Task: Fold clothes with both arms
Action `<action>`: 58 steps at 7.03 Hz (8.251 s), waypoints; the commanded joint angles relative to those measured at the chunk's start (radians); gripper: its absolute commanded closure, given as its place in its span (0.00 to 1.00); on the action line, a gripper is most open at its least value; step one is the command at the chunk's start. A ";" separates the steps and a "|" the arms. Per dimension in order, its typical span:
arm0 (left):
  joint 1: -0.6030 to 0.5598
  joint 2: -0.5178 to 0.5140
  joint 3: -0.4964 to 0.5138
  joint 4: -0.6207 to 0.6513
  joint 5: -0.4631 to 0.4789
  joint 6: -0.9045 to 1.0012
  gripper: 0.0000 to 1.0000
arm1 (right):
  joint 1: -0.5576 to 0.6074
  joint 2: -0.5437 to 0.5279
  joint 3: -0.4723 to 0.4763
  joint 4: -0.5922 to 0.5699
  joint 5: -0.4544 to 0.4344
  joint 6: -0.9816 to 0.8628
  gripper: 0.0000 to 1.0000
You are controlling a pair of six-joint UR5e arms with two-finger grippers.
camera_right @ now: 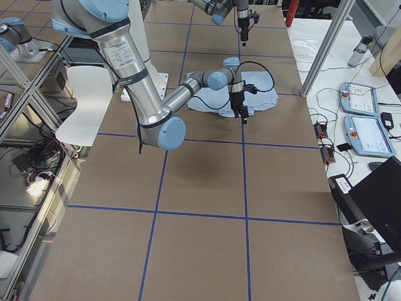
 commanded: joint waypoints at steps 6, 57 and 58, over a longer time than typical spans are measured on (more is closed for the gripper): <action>0.469 0.150 -0.407 0.005 0.178 -0.692 0.00 | -0.116 -0.320 0.367 0.341 0.166 0.724 0.00; 0.523 -0.008 -0.751 0.532 0.147 -0.776 1.00 | -0.519 0.046 0.615 -0.282 -0.232 1.712 1.00; 0.489 -0.027 -0.718 0.532 0.149 -0.775 1.00 | -0.471 0.081 0.576 -0.280 -0.233 1.660 1.00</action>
